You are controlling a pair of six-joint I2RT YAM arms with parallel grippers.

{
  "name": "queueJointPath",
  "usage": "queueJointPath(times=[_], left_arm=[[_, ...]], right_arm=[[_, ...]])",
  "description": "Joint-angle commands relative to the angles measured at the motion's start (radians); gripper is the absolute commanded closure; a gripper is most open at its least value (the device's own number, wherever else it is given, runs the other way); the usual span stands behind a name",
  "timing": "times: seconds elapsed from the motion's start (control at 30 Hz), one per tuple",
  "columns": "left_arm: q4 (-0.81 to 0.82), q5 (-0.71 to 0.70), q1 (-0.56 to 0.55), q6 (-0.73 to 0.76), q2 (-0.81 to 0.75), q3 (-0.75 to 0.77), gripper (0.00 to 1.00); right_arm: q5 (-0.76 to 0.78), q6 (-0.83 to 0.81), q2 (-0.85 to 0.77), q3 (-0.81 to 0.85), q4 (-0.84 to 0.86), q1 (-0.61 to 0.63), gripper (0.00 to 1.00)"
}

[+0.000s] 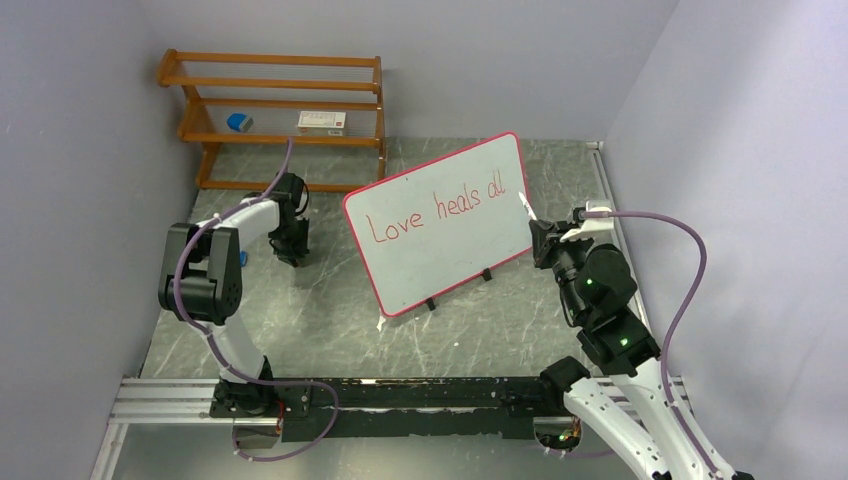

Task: Write a sentence on the whiteboard
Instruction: Close the whiteboard marker at the center of the board.

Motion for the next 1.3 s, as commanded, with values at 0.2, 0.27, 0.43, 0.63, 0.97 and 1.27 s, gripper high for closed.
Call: queueJointPath(times=[0.2,0.27,0.43,0.63,0.97,1.27], left_arm=[[0.046,-0.033,-0.005,0.0,-0.165,-0.038,0.95],[0.048,-0.016,-0.005,0.004,-0.182,-0.05,0.95],[0.051,0.045,-0.007,-0.005,-0.194,-0.079,0.95],[0.064,0.031,-0.007,-0.013,-0.32,-0.06,0.95],[0.143,0.041,-0.064,0.098,-0.61,0.02,0.95],[0.141,0.094,-0.171,0.338,-0.751,0.108,0.95]], right_arm=[[-0.072,-0.013,-0.001,-0.011,0.02,0.006,1.0],[-0.084,-0.015,-0.004,-0.013,0.026,0.006,1.0],[-0.101,-0.019,0.0,-0.008,0.023,0.006,1.0],[-0.202,-0.045,-0.01,-0.017,0.051,0.008,1.0],[-0.465,-0.066,-0.022,-0.026,0.116,0.009,1.0],[-0.676,-0.056,-0.004,-0.021,0.159,0.01,1.0]])
